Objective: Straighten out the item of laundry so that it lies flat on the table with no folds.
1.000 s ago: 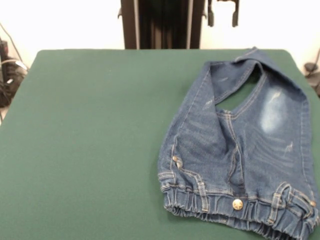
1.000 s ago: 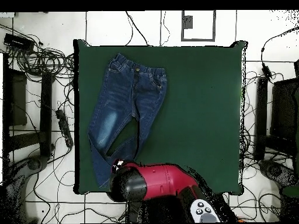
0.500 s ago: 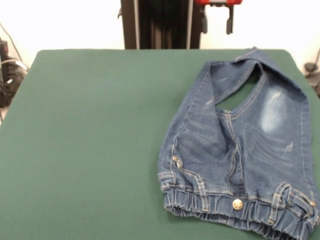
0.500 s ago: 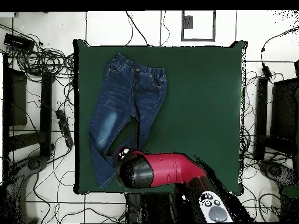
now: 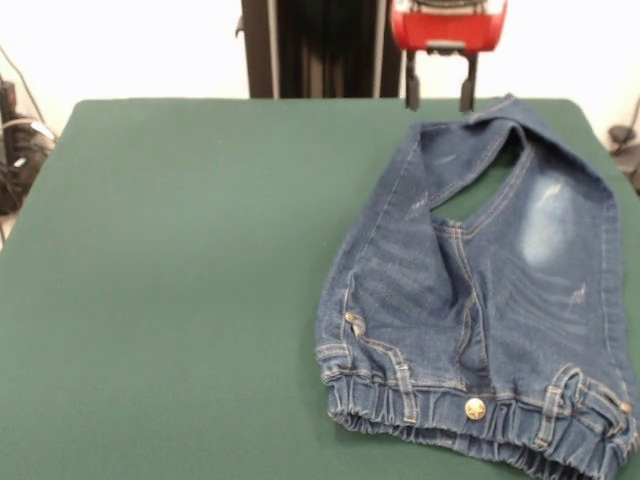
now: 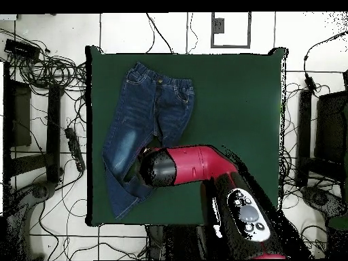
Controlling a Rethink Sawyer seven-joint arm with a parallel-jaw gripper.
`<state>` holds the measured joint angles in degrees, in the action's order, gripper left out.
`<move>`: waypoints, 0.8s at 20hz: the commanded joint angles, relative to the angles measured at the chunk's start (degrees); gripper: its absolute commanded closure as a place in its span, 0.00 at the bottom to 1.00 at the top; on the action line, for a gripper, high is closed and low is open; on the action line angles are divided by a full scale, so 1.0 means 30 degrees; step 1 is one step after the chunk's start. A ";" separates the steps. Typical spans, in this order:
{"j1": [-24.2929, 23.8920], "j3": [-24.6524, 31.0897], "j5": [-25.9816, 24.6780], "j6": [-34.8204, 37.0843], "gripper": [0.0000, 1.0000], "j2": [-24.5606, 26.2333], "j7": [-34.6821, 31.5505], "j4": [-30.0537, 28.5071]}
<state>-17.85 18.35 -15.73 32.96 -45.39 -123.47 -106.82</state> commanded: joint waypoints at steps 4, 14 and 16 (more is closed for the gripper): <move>0.1067 0.1490 -0.0782 0.3262 0.00 0.3149 0.2449 0.5250; 0.0611 0.2047 -0.1334 0.4420 0.00 0.4777 0.3859 0.8242; 0.0380 0.2121 -0.1366 0.4617 0.00 0.4755 0.4145 0.8371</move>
<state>-17.67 19.25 -17.57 39.95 -33.30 -123.46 -86.15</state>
